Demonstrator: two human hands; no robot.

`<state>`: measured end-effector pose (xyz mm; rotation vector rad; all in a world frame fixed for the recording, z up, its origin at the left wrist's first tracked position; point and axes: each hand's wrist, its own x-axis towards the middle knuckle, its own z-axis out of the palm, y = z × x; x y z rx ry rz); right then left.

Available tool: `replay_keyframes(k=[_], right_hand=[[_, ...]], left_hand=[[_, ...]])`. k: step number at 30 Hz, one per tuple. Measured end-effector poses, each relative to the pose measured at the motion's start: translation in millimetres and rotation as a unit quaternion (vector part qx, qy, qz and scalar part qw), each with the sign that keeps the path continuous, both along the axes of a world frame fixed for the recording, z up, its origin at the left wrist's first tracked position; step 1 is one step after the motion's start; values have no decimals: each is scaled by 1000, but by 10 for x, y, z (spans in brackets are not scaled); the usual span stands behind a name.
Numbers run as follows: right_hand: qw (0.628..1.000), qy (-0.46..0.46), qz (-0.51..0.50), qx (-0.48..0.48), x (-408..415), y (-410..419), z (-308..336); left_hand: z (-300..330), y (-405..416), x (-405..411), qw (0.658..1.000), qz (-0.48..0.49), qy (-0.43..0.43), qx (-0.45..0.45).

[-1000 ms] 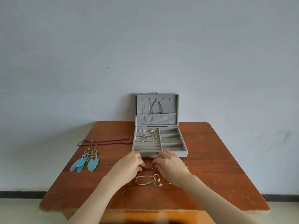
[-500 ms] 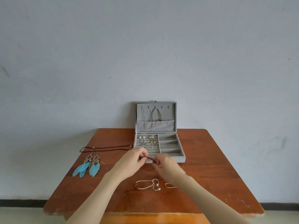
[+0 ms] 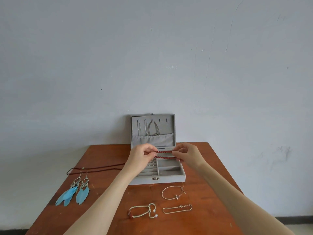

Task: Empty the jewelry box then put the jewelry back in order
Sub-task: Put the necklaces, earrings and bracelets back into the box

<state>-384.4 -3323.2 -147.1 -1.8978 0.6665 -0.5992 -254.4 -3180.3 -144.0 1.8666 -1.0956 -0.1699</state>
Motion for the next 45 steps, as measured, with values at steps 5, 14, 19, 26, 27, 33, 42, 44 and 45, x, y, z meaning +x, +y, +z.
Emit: replay_keyframes(k=[5,14,19,26,27,33,42,44,45], right_hand=[[998,45,-28,-33,157,-322,-162],[974,121,-21,-189,687,-810,-550],[942,148,14,-301,791,-841,-681],[904,235,-9,-358,814,-840,-678],[902,242,-10,-357,799,-838,-673],[921,211,-15,-327,568,-713,-649],[932,116,-11,-343,-3,-194,-472],[925,95,-5,-367,-126,-49,-493],[924,80,-2,-375,-185,24,-507]], left_hand=[[-246,-416,90,999,44,-8,-7],[-658,-962,530,991,60,-101,68],[-747,-1091,600,954,58,-252,154],[-698,-1080,549,912,98,-327,227],[-687,-1063,549,906,94,-338,238],[-601,-827,526,929,51,-308,200],[-313,-264,-9,962,-8,-265,63],[-374,-115,-189,961,-26,-269,57],[-413,-45,-269,960,-36,-270,60]])
